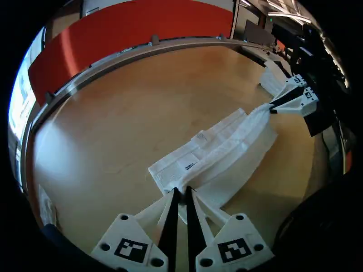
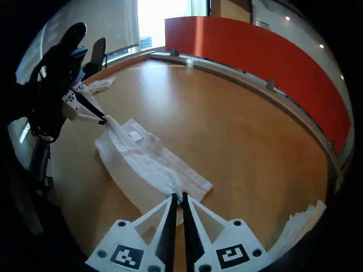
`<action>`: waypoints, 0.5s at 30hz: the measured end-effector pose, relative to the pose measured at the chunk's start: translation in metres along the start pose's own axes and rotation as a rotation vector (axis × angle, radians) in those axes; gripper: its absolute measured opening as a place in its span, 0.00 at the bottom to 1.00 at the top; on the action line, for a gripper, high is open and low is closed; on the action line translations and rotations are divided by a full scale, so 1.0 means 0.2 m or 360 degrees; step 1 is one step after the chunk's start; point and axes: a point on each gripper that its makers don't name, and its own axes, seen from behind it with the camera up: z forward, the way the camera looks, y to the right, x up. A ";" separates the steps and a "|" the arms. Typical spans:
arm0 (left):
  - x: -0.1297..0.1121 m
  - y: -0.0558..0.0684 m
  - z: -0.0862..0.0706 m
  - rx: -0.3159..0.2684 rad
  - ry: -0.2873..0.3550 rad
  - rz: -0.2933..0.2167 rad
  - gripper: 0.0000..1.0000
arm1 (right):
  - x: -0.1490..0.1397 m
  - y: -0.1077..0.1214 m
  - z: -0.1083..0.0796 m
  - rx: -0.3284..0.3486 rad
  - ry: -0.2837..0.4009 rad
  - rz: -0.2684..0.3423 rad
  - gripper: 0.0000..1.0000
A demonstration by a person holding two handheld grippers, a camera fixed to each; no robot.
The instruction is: Fold towel
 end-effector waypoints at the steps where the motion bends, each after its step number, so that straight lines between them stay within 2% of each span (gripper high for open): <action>1: 0.00 0.00 0.02 0.0001 -0.0005 -0.0001 0.12 | -0.01 0.01 0.01 0.0000 -0.0008 0.0011 0.09; 7: -0.02 -0.04 0.11 0.0024 -0.0029 0.0006 0.20 | -0.06 0.05 0.08 -0.0006 -0.0055 0.0061 0.11; 12: -0.03 -0.07 0.19 0.0065 -0.0049 0.0037 0.29 | -0.09 0.08 0.12 -0.0032 -0.0076 0.0060 0.29; 15: -0.02 -0.11 0.21 0.0103 -0.0041 0.0052 0.29 | -0.11 0.11 0.14 -0.0057 -0.0087 0.0042 0.36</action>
